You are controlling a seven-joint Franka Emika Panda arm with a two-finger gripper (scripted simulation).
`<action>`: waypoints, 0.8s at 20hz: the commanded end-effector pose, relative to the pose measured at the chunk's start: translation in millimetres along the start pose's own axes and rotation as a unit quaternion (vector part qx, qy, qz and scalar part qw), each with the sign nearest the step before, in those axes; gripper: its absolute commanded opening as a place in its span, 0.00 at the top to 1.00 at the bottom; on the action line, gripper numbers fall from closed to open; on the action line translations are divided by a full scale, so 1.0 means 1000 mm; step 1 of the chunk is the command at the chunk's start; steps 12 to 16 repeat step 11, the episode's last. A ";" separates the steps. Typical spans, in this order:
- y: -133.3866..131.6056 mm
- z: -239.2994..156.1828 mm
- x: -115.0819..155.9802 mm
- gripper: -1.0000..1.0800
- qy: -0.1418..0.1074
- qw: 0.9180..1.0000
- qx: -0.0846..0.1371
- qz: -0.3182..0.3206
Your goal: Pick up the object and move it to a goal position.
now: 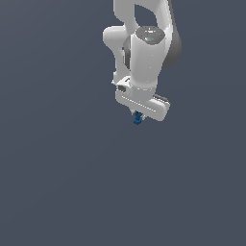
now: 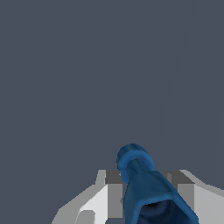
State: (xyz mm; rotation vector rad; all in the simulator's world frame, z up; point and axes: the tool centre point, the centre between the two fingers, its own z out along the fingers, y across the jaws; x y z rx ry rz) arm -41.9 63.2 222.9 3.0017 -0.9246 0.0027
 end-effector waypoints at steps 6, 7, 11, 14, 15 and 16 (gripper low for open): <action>-0.017 -0.035 -0.012 1.00 -0.001 1.000 0.000 0.000; -0.018 -0.037 -0.013 1.00 -0.001 1.000 0.000 0.000; -0.021 -0.040 -0.013 1.00 -0.001 1.000 0.000 0.000; -0.021 -0.040 -0.013 1.00 -0.001 1.000 0.000 0.000; -0.021 -0.040 -0.013 1.00 -0.001 1.000 0.000 0.000; -0.021 -0.040 -0.013 1.00 -0.001 1.000 0.000 0.000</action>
